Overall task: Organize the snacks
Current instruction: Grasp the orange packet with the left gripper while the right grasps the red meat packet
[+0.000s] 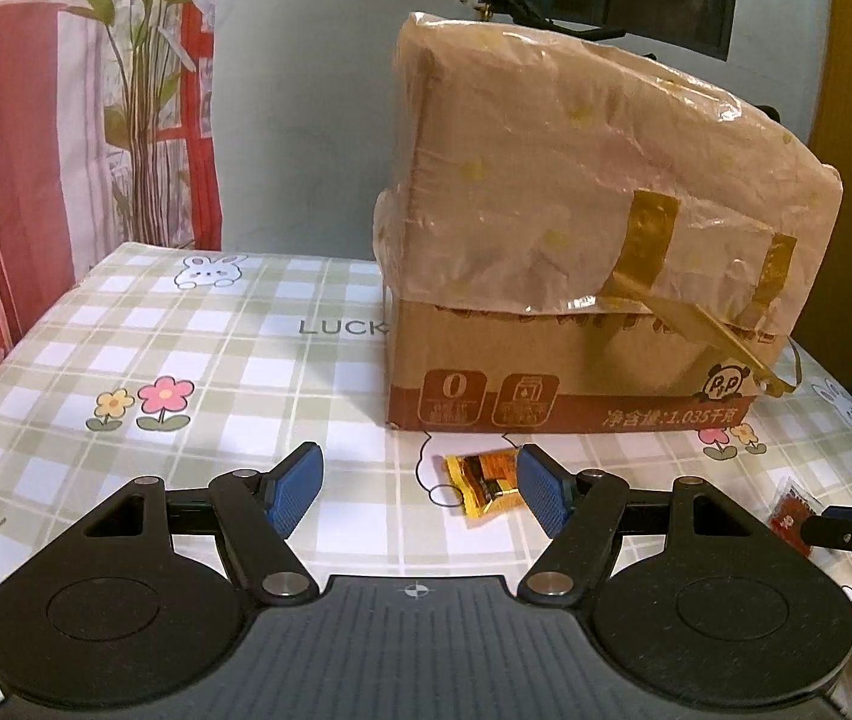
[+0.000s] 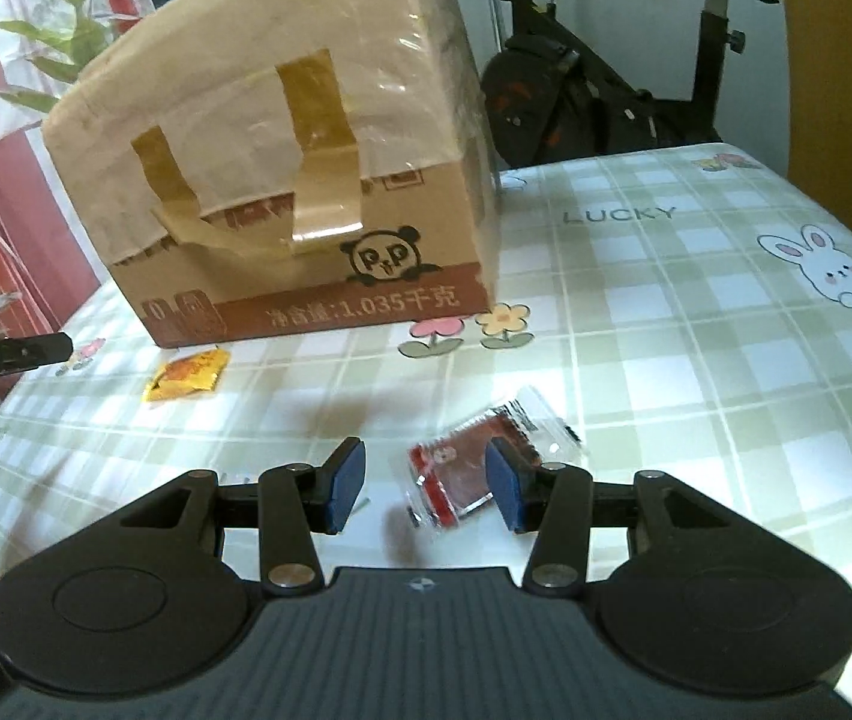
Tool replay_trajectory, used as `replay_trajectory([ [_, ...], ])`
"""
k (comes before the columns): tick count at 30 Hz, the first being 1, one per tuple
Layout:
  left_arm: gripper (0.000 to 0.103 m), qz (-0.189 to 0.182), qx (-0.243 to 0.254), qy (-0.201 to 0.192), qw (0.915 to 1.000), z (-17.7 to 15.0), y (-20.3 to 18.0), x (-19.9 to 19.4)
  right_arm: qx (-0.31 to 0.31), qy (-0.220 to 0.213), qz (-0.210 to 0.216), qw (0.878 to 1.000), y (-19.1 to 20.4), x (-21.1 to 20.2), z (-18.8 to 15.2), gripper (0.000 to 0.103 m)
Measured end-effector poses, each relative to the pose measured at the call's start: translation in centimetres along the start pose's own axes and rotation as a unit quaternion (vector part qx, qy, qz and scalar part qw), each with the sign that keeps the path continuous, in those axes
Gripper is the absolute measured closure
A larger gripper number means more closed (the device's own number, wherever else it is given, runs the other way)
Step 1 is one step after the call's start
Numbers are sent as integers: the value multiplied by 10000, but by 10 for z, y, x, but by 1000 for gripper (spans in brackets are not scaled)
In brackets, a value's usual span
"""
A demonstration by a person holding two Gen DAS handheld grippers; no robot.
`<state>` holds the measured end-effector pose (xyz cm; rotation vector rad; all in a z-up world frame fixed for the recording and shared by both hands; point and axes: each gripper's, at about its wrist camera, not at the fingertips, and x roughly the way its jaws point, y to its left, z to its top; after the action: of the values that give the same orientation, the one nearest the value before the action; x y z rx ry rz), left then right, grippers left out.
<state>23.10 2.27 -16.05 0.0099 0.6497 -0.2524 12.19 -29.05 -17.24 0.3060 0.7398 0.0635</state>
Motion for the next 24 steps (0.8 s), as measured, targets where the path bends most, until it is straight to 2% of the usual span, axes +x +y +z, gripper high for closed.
replay_trajectory([
  [6, 29, -24, -30, 53, 10000, -1, 0, 2, 161, 247, -202, 9994, 0, 4, -4, 48],
  [14, 29, -43, -20, 91, 9999, -2, -2, 3, 81, 227, -269, 9993, 1, 17, 6, 42],
  [24, 29, -24, 1, 178, 9998, -4, -4, 7, -547, 132, -505, 9971, 17, 50, 20, 37],
])
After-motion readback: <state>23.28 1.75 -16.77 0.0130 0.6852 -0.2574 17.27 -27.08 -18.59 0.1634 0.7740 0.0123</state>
